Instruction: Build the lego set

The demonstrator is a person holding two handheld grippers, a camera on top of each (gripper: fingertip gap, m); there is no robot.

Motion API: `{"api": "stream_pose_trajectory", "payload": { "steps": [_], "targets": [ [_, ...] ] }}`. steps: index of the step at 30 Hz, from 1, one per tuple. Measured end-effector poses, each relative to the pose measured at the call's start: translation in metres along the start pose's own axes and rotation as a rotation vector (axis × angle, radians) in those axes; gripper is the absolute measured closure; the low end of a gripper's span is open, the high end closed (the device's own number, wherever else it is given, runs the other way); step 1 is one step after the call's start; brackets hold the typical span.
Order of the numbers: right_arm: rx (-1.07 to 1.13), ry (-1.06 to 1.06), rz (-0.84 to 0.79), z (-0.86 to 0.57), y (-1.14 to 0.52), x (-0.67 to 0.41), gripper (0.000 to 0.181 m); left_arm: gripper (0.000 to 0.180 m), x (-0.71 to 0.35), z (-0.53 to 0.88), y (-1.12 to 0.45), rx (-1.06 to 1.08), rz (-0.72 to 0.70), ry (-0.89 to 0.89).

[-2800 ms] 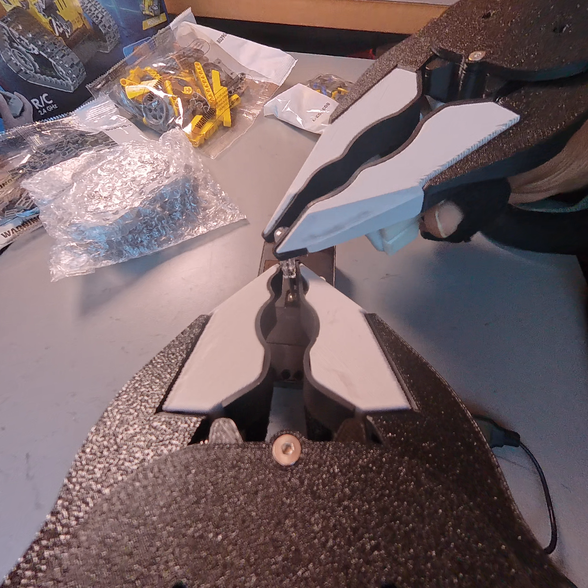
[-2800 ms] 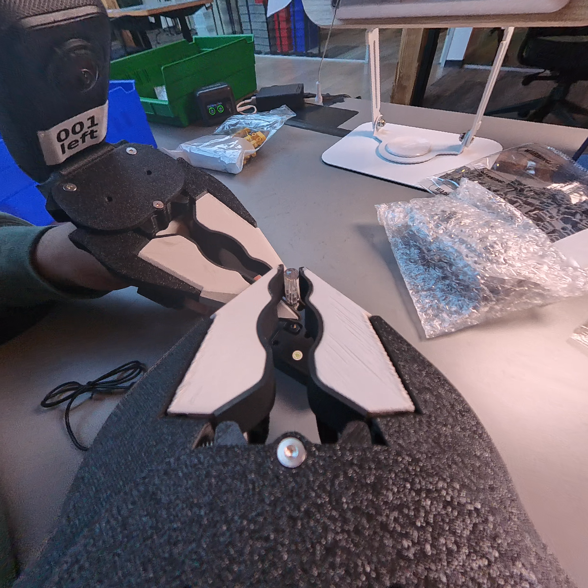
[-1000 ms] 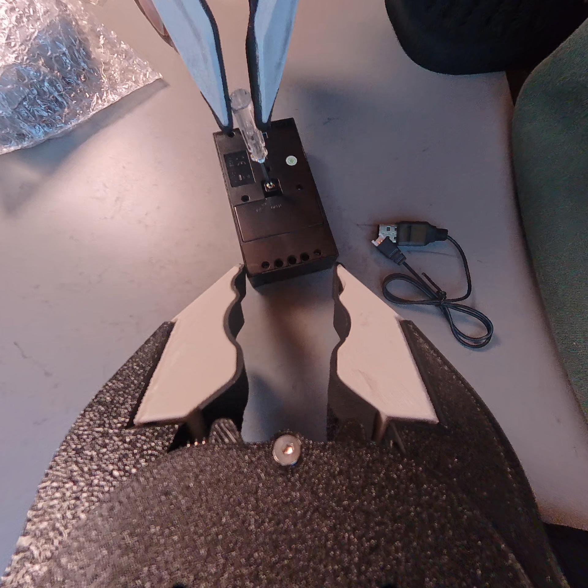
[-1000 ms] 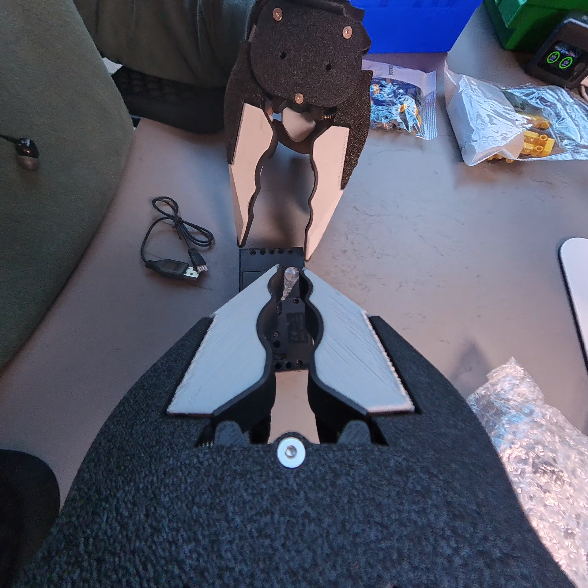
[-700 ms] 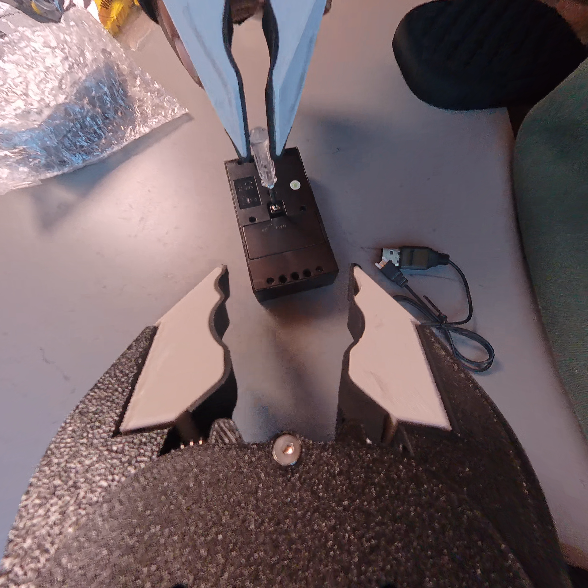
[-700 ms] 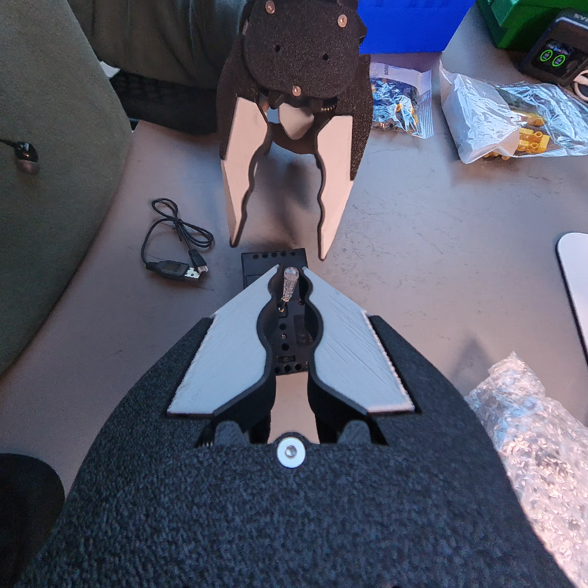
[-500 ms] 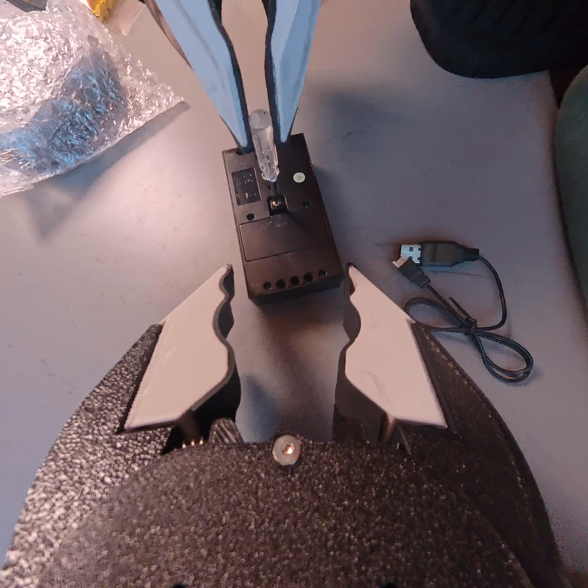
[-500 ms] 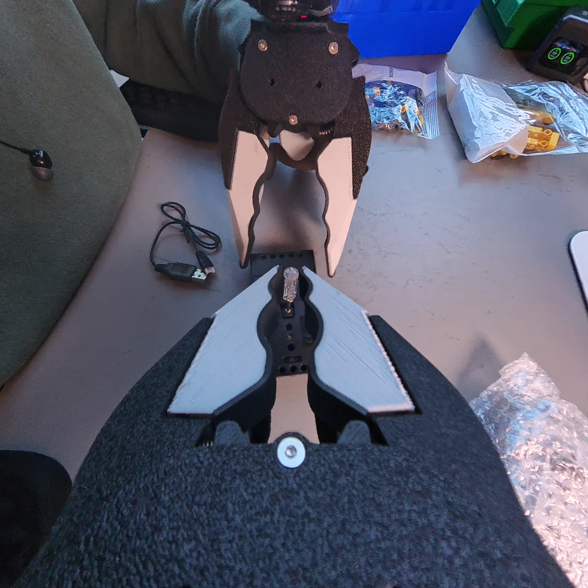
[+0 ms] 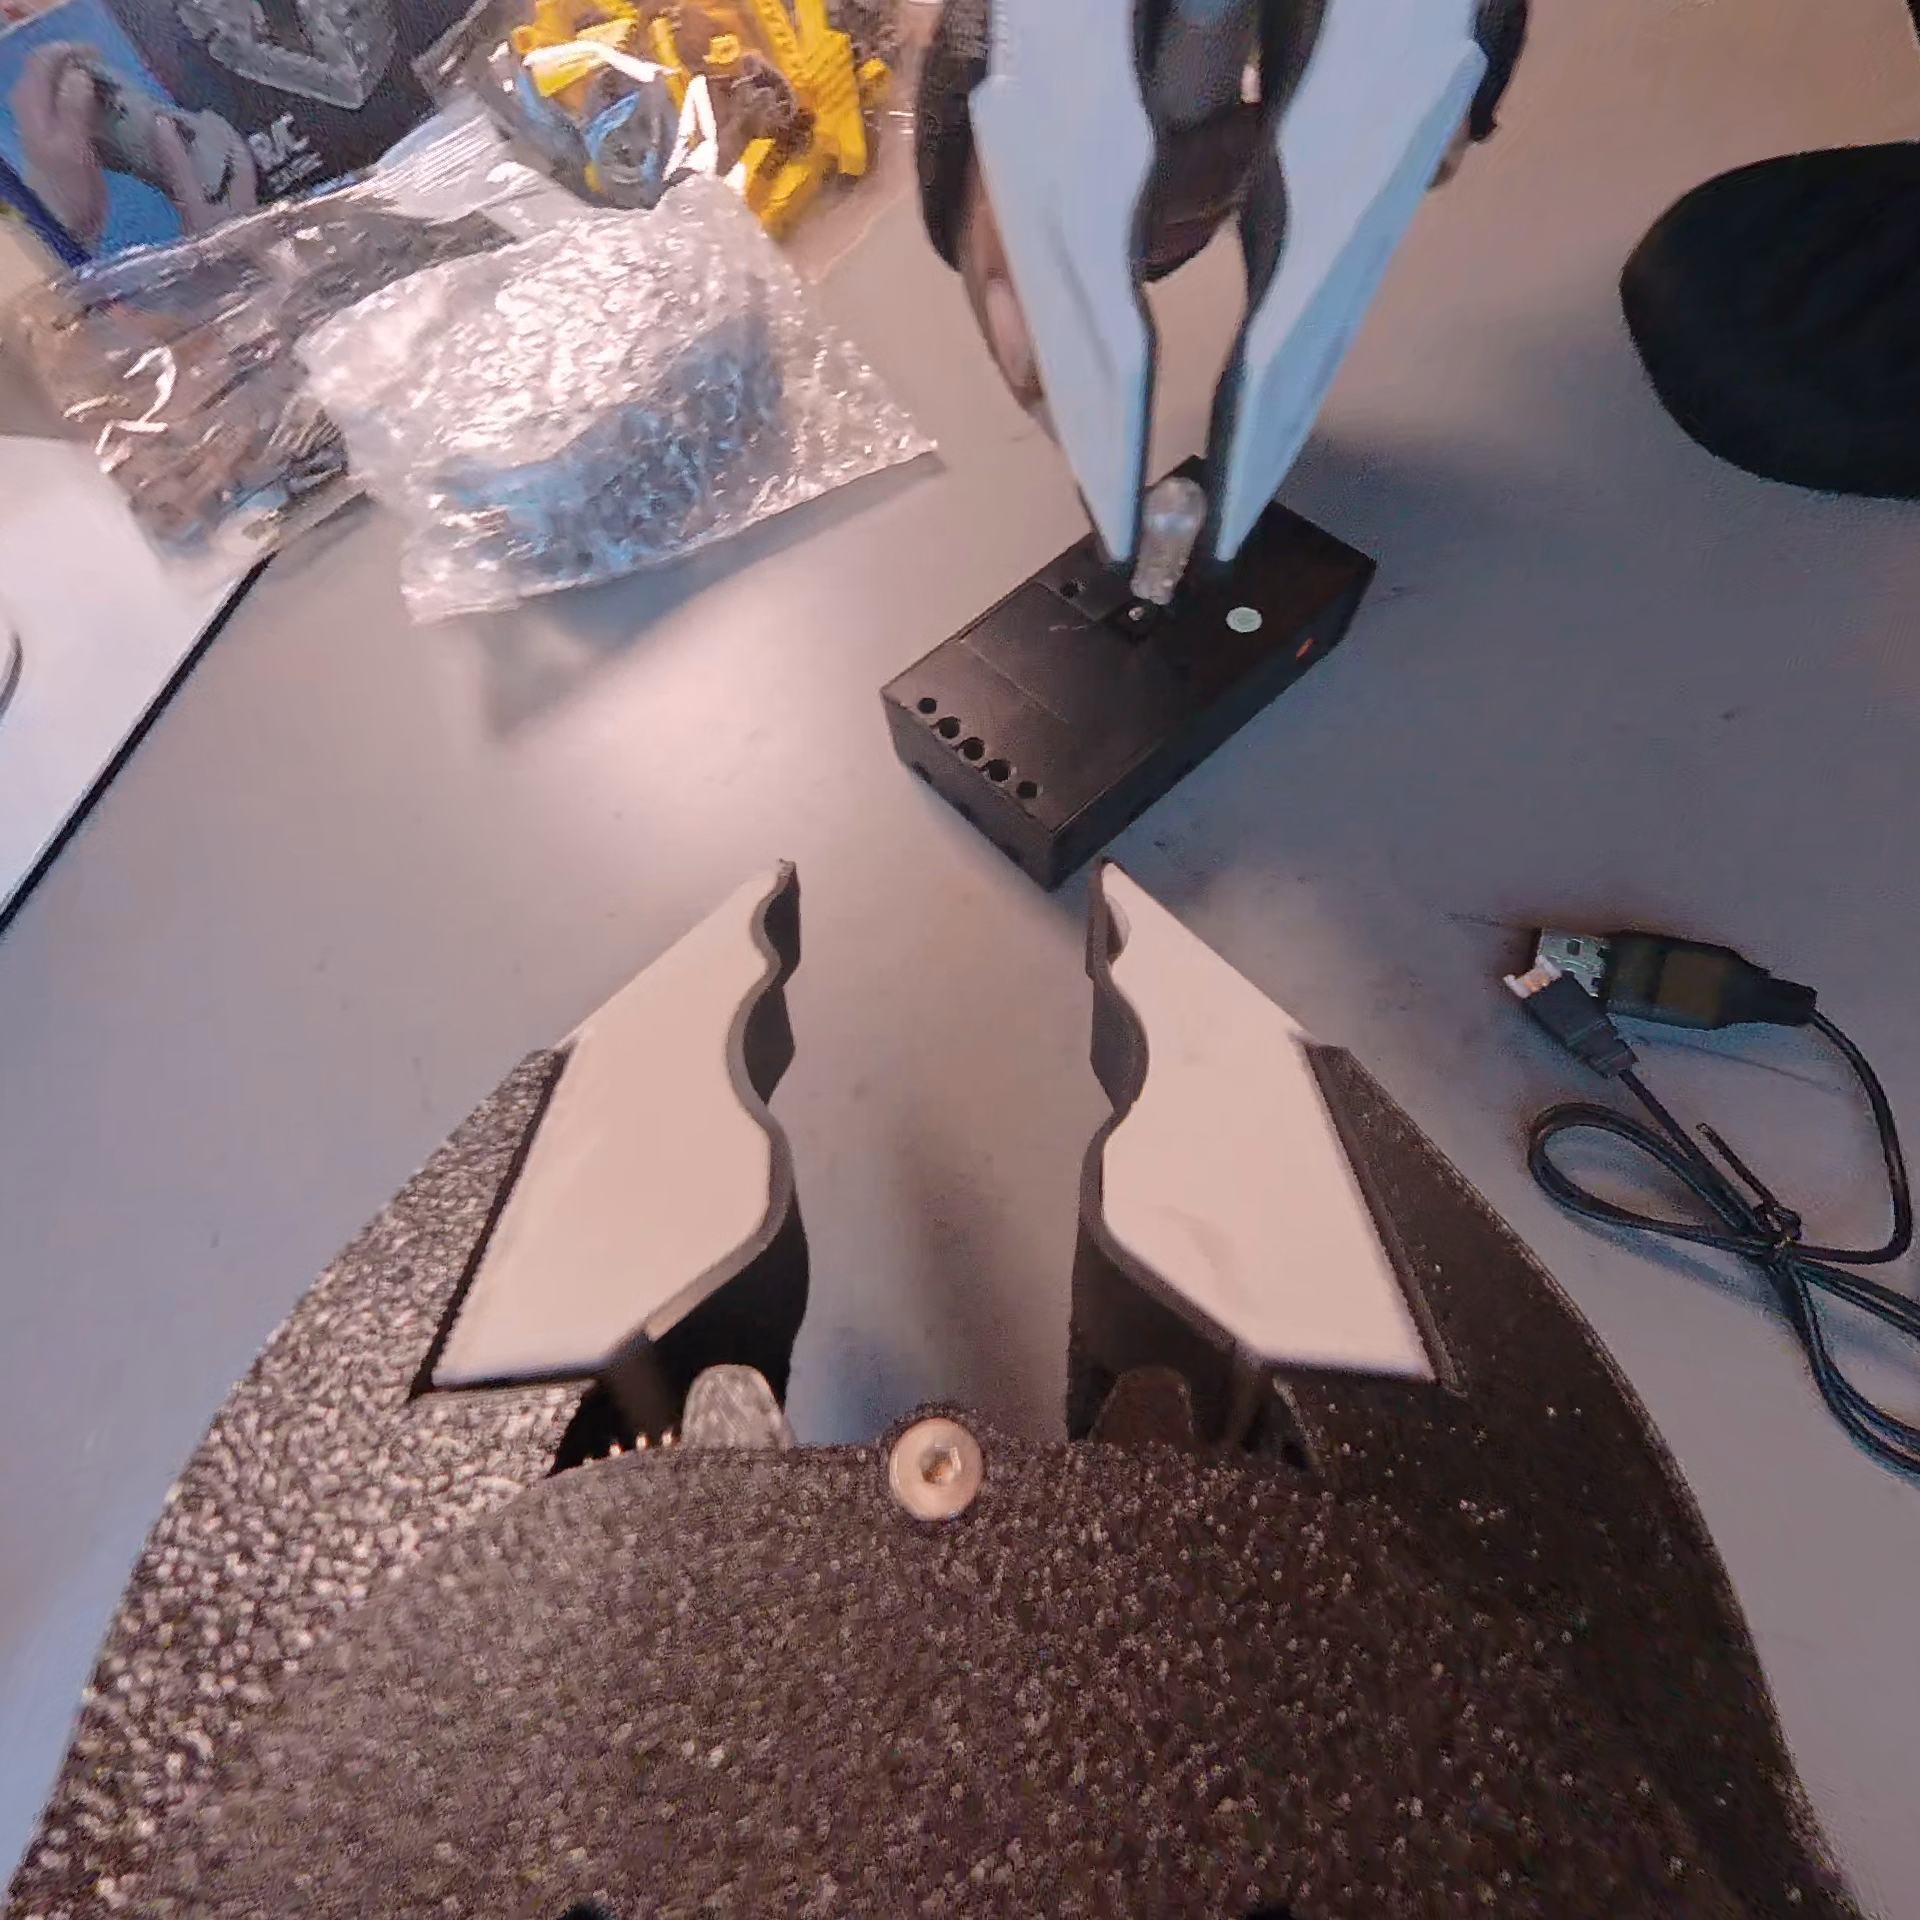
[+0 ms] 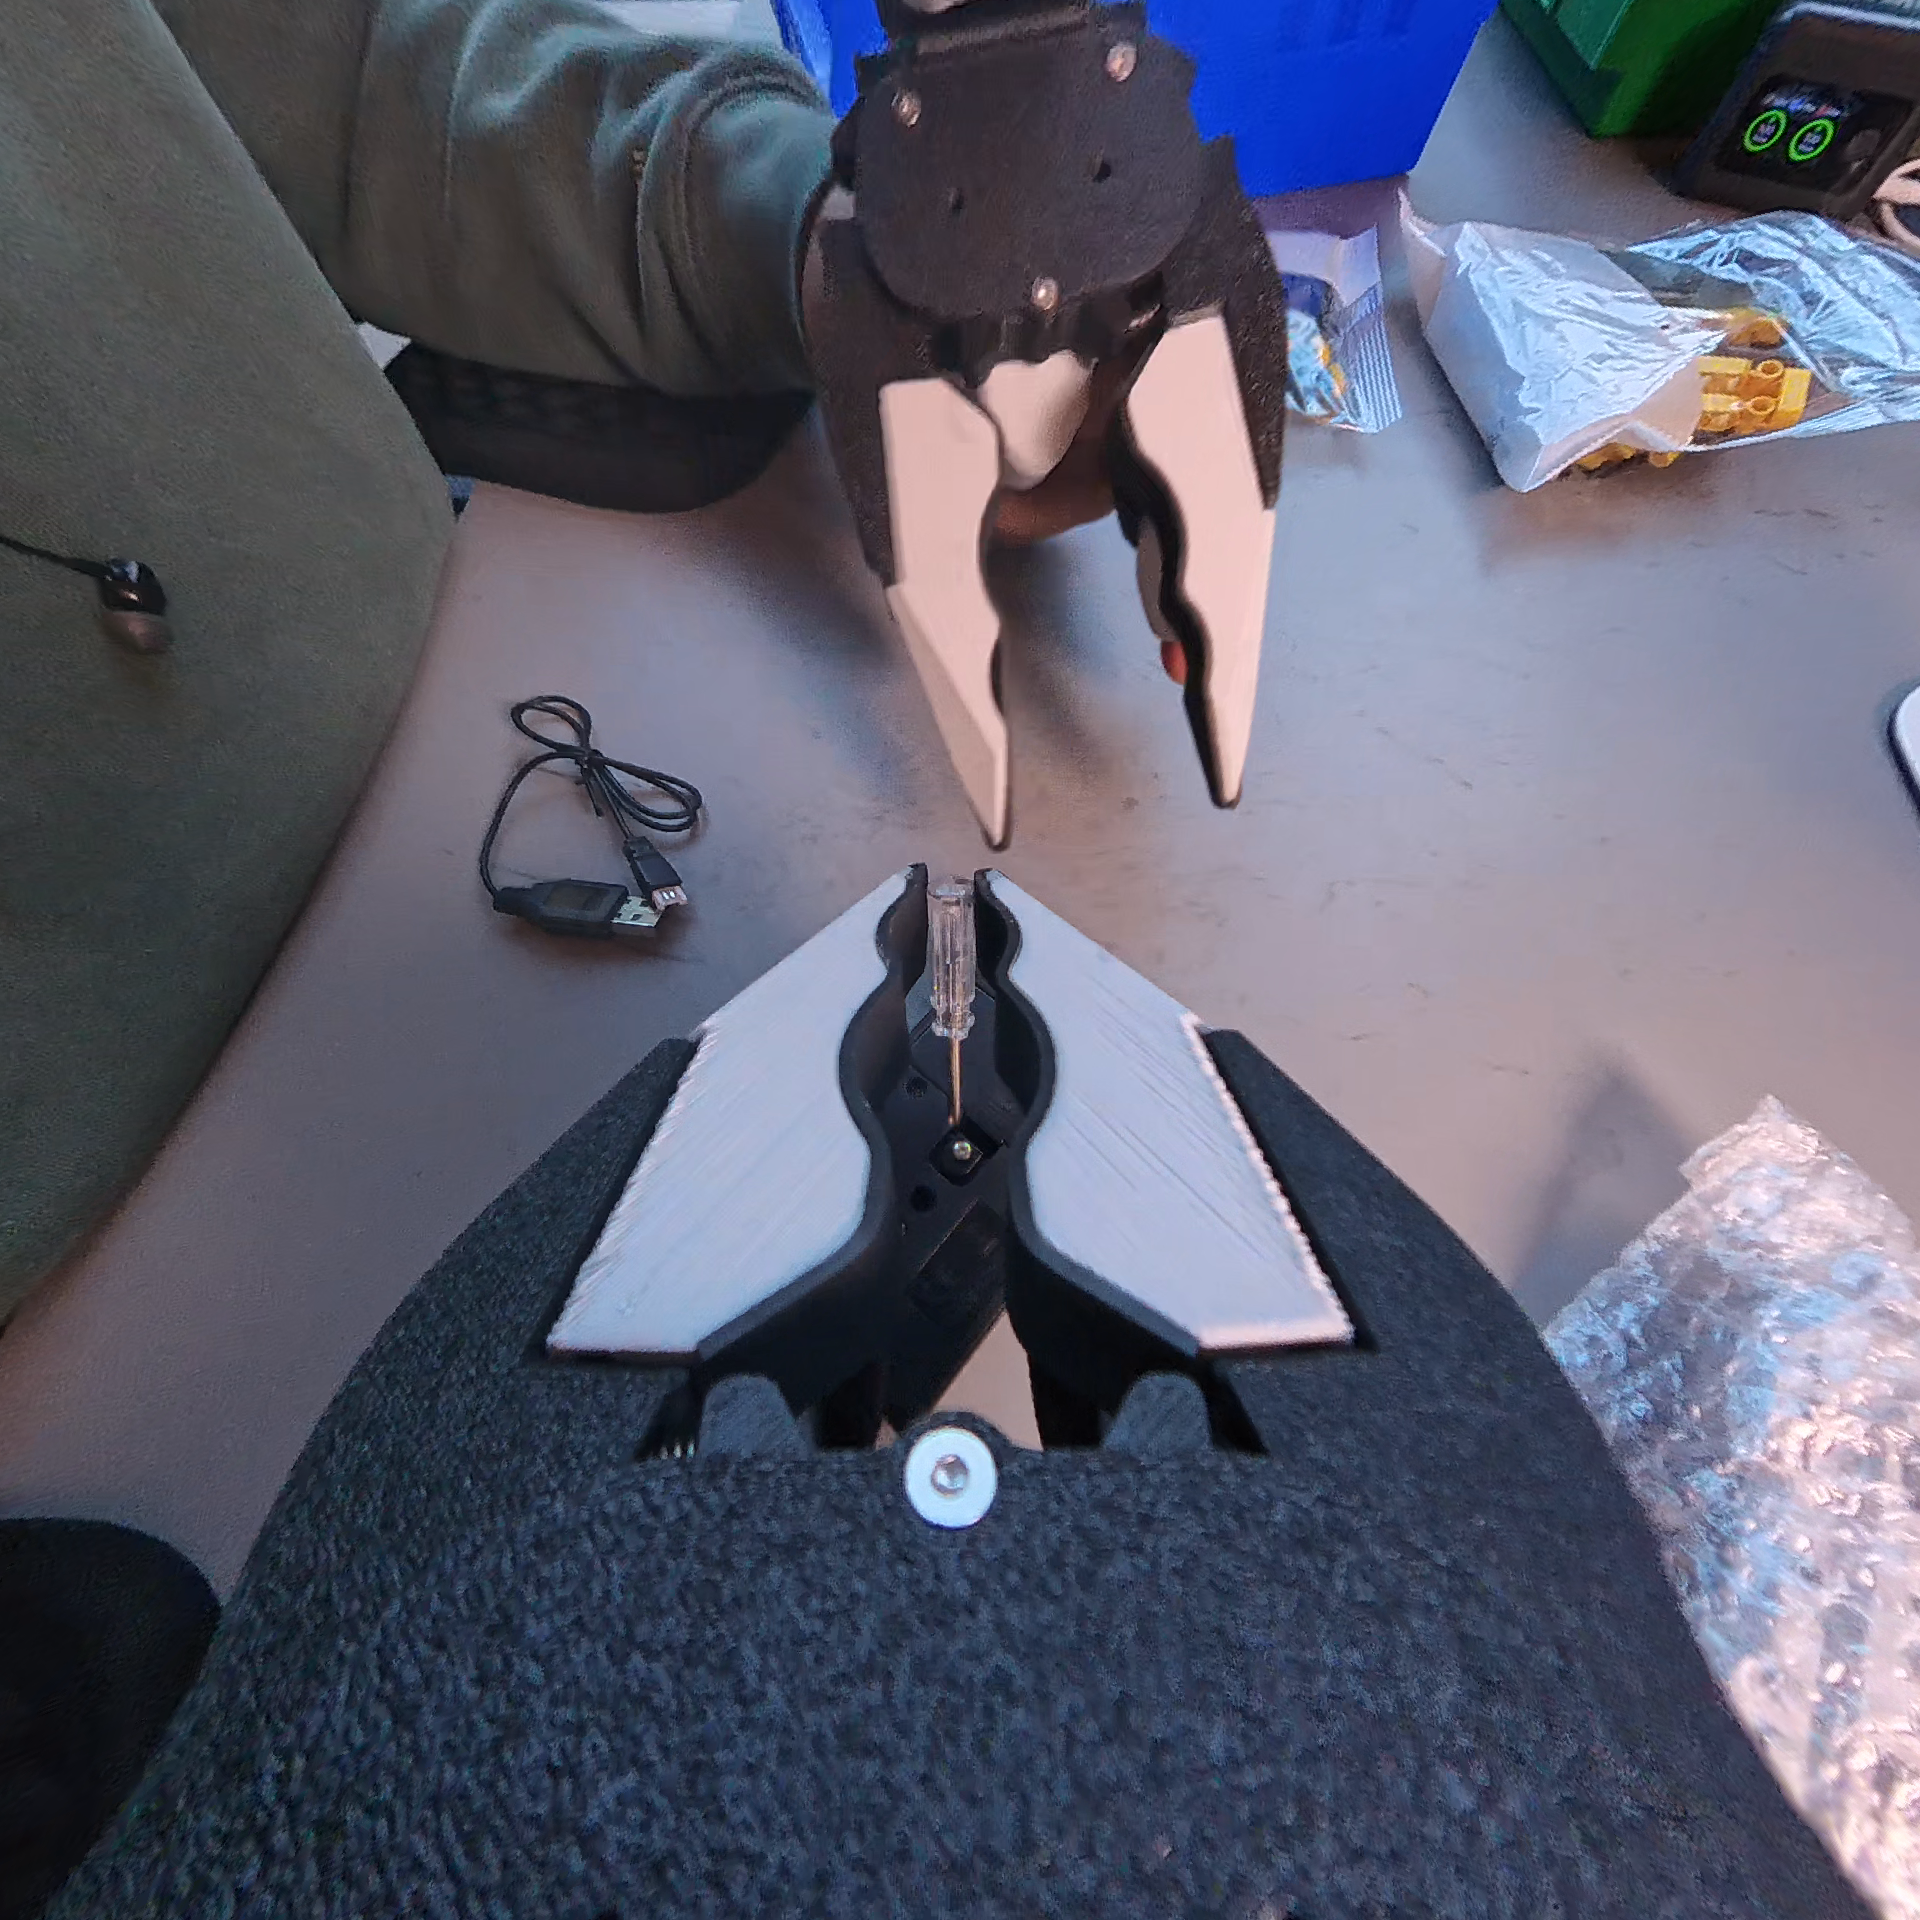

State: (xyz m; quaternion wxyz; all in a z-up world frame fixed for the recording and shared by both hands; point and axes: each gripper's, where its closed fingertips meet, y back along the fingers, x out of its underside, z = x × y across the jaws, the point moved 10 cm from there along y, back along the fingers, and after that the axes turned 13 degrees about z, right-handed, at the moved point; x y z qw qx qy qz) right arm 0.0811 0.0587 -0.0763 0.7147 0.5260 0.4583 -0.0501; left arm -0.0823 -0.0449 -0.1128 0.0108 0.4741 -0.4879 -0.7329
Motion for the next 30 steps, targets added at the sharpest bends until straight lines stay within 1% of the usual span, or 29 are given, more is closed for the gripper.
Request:
{"api": "stream_pose_trajectory", "payload": {
  "steps": [3, 6, 9, 10, 12, 16, 20, 23, 25, 26, 27, 28, 30],
  "targets": [
    [0.019, -0.005, -0.002, 0.000, 0.006, 0.003, 0.174, 0.108, -0.010, -0.011, -0.013, 0.011, 0.015, -0.139],
    [0.016, -0.018, -0.016, 0.001, 0.009, 0.006, 0.175, 0.093, -0.025, -0.011, -0.032, 0.065, 0.054, -0.217],
    [0.027, -0.022, -0.052, 0.005, 0.013, 0.006, 0.175, 0.085, -0.035, -0.011, -0.048, 0.103, 0.095, -0.287],
    [0.034, -0.022, -0.066, 0.006, 0.015, 0.005, 0.175, 0.089, -0.037, -0.011, -0.052, 0.117, 0.117, -0.296],
    [0.061, -0.025, -0.102, 0.008, 0.022, 0.003, 0.175, 0.104, -0.036, -0.010, -0.053, 0.107, 0.134, -0.288],
    [0.128, -0.052, -0.187, 0.011, 0.037, 0.004, 0.174, 0.108, -0.027, -0.014, -0.042, 0.041, 0.160, -0.232],
    [0.183, -0.073, -0.231, 0.018, 0.043, 0.009, 0.174, 0.109, -0.012, -0.023, -0.024, -0.049, 0.215, -0.118],
    [0.226, -0.093, -0.270, 0.023, 0.043, 0.010, 0.174, 0.110, -0.003, -0.029, -0.014, -0.044, 0.224, -0.060],
    [0.252, -0.107, -0.295, 0.025, 0.043, 0.010, 0.174, 0.106, 0.000, -0.030, -0.008, 0.017, 0.213, -0.021],
    [0.268, -0.115, -0.303, 0.025, 0.043, 0.009, 0.174, 0.110, -0.001, -0.029, -0.004, 0.043, 0.191, -0.006],
    [0.281, -0.124, -0.313, 0.025, 0.042, 0.009, 0.174, 0.119, -0.001, -0.028, 0.001, 0.061, 0.159, -0.003],
    [0.294, -0.136, -0.324, 0.025, 0.041, 0.009, 0.174, 0.124, -0.002, -0.026, 0.004, 0.076, 0.124, -0.005],
    [0.331, -0.170, -0.348, 0.023, 0.040, 0.009, 0.174, 0.121, -0.006, -0.023, 0.008, 0.086, 0.079, -0.014]
  ]
}}
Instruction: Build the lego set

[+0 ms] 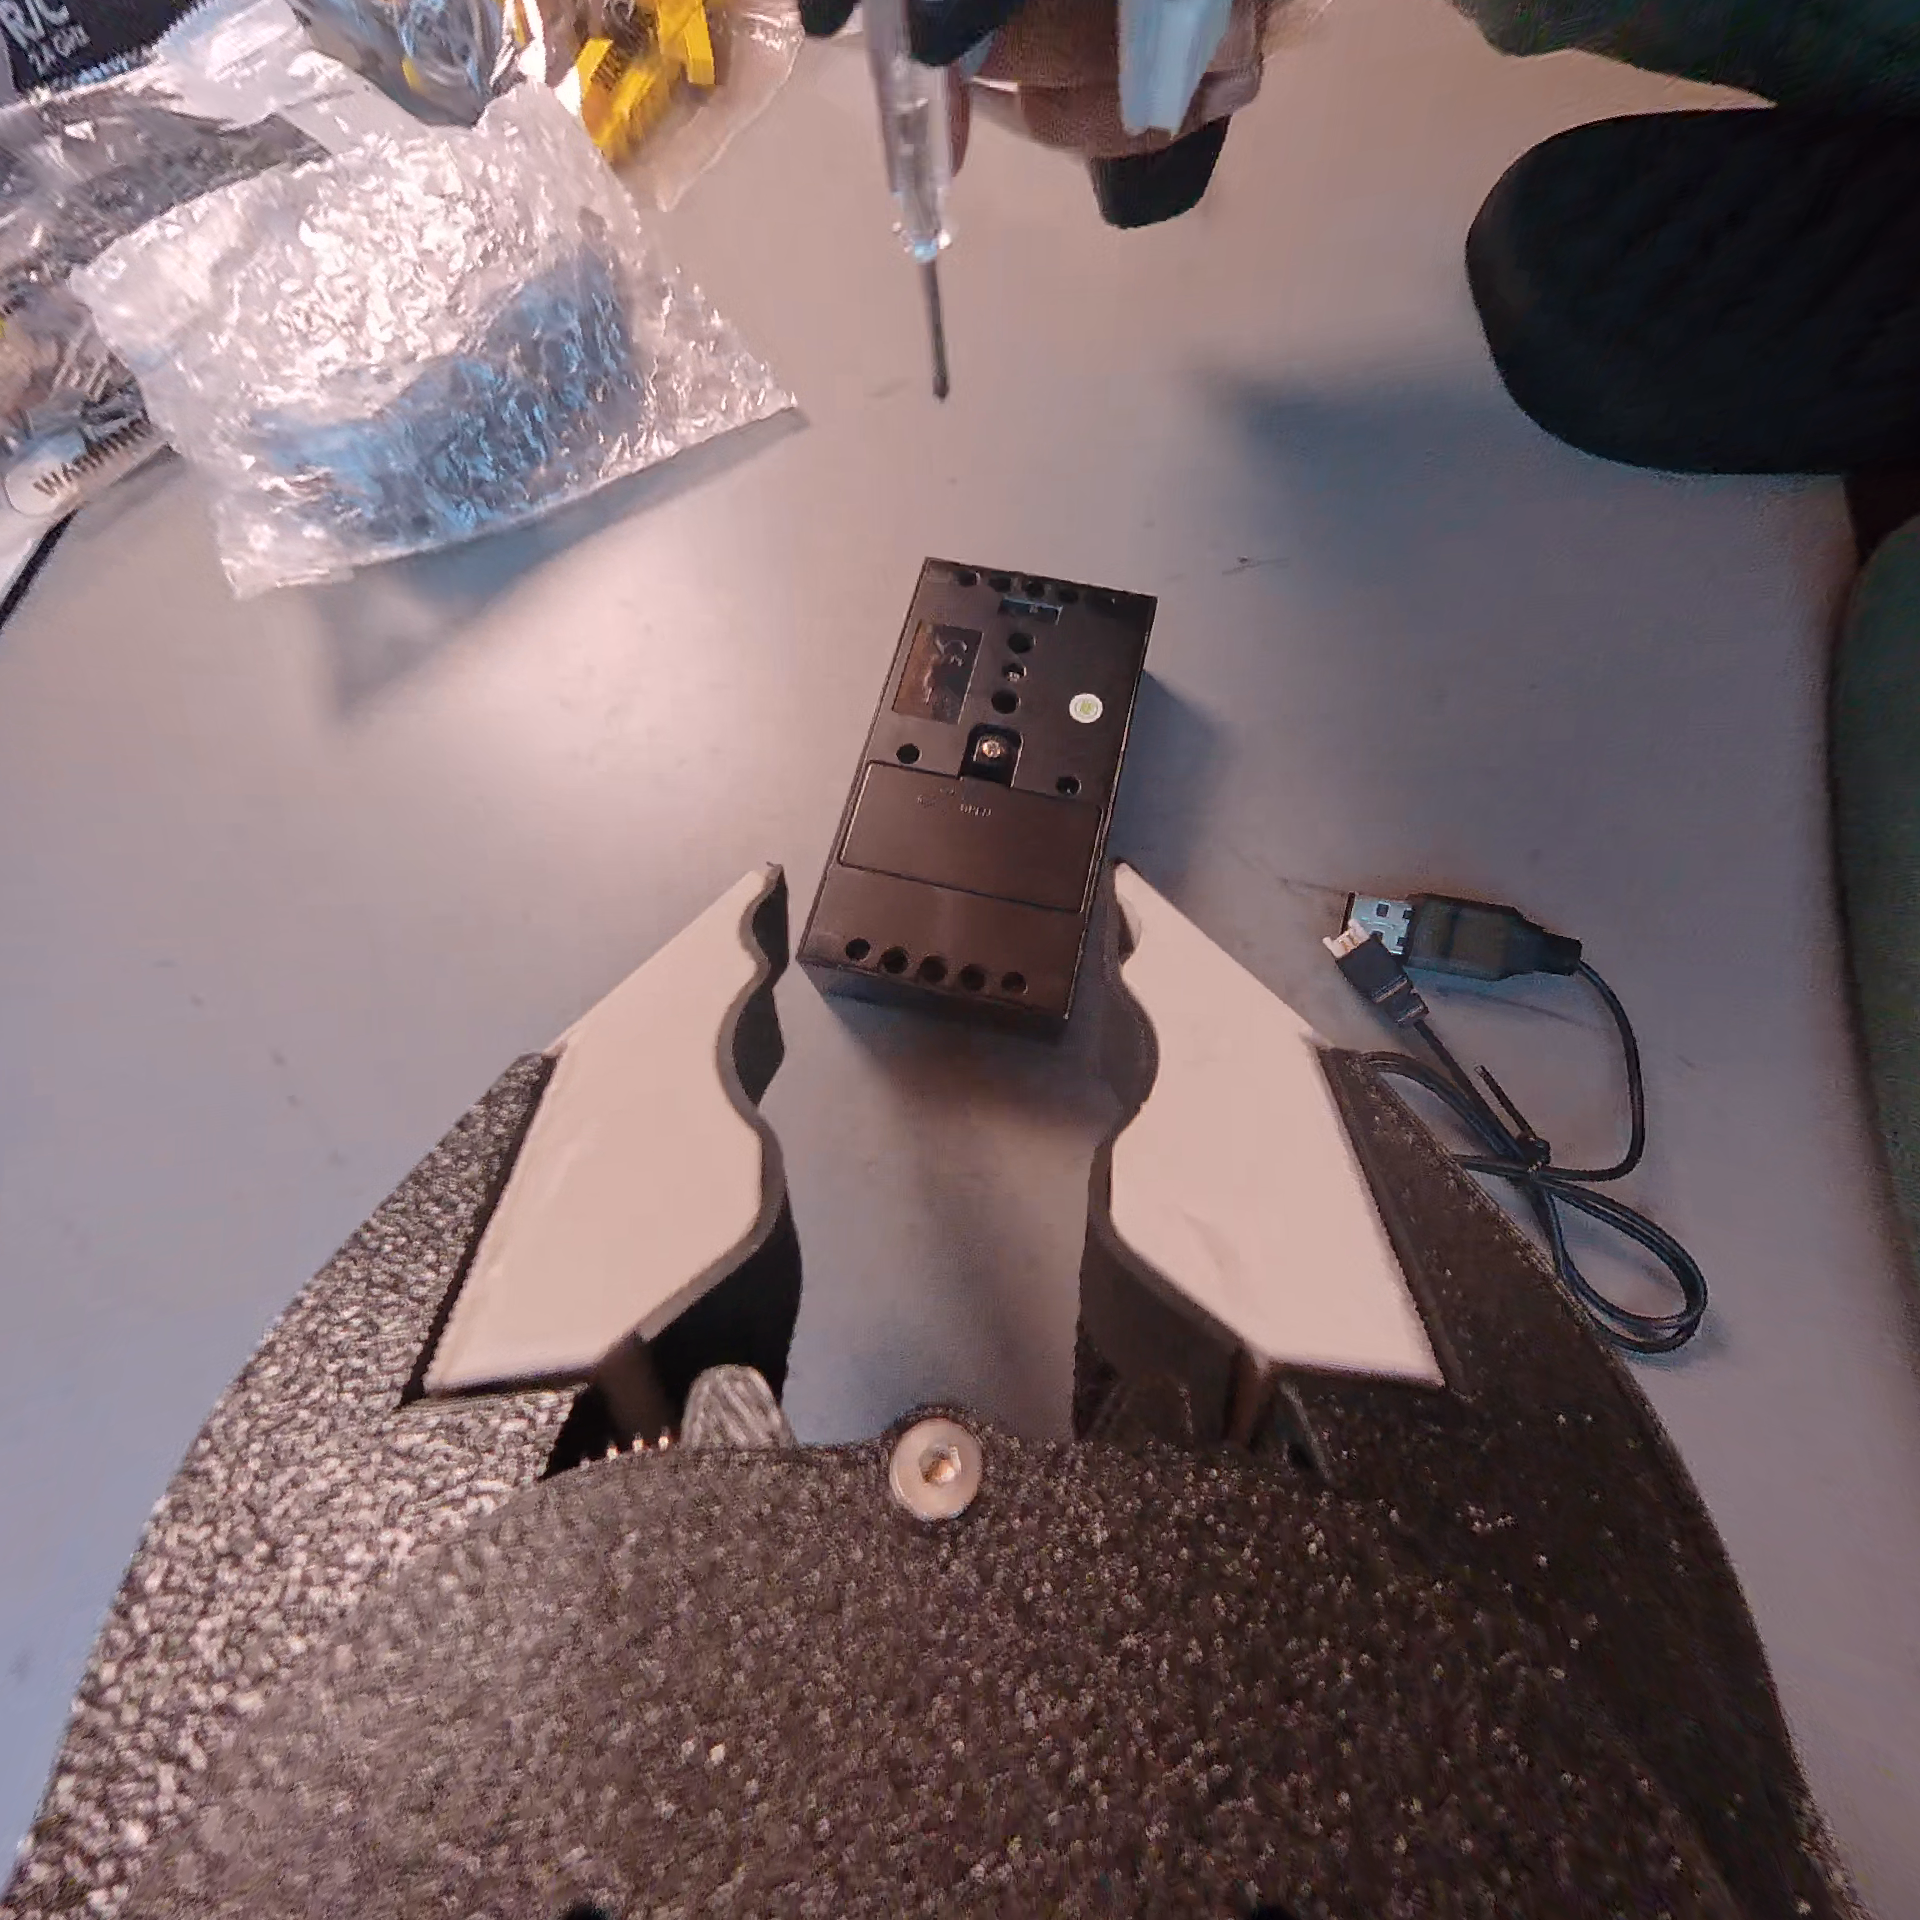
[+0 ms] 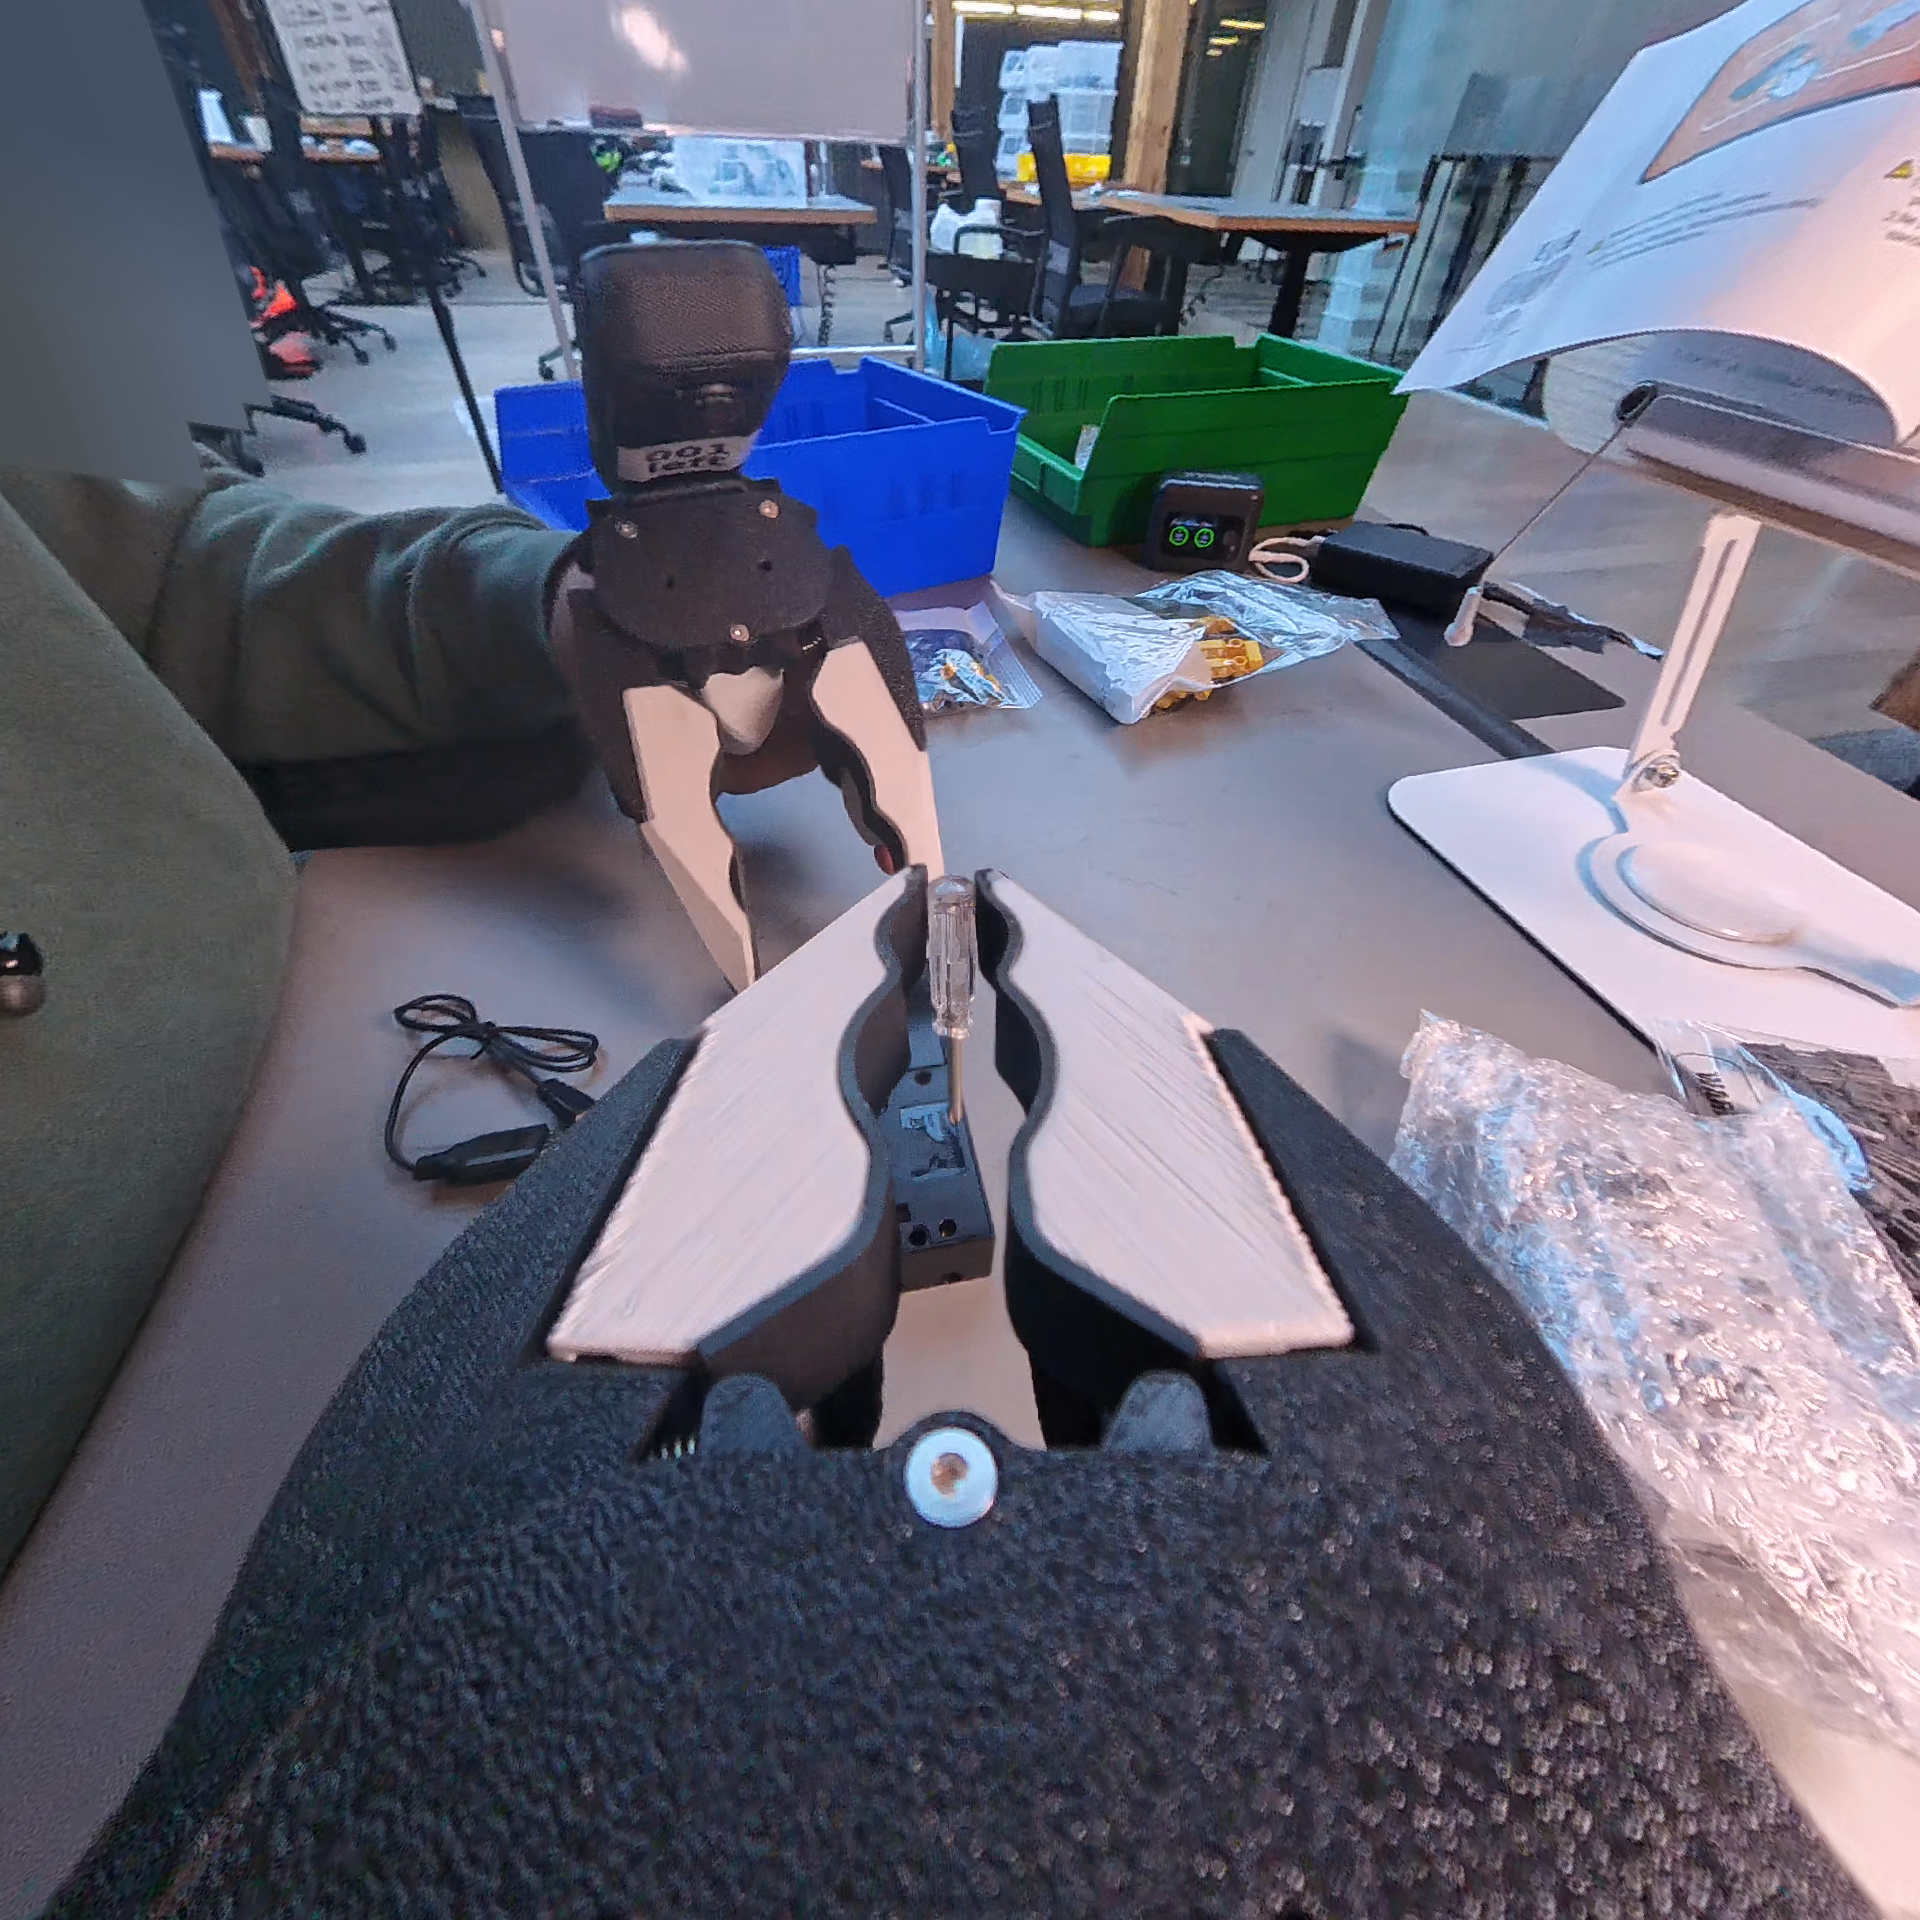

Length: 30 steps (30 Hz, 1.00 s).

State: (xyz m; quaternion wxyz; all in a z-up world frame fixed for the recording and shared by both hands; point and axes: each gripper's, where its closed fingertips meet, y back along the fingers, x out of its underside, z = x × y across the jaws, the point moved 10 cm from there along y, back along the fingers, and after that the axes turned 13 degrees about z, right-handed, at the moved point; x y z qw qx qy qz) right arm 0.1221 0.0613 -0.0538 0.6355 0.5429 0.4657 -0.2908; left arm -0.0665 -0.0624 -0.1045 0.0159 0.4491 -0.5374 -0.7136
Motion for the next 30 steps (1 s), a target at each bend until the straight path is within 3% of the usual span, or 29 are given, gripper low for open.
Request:
{"api": "stream_pose_trajectory", "payload": {
  "steps": [4, 12, 15, 30],
  "targets": [
    [0.089, -0.051, -0.032, -0.005, -0.008, 0.002, 0.174, 0.120, -0.009, -0.003, -0.007, -0.038, -0.006, -0.121],
    [0.108, -0.081, -0.037, -0.009, -0.015, 0.012, 0.174, 0.164, -0.026, -0.006, -0.018, -0.031, -0.005, -0.220],
    [0.107, -0.076, -0.032, -0.009, -0.017, 0.014, 0.174, 0.172, -0.029, -0.003, -0.021, -0.032, 0.017, -0.230],
    [0.082, -0.076, -0.036, -0.009, -0.016, 0.016, 0.174, 0.178, -0.033, 0.000, -0.028, 0.067, 0.115, -0.254]
  ]
}}
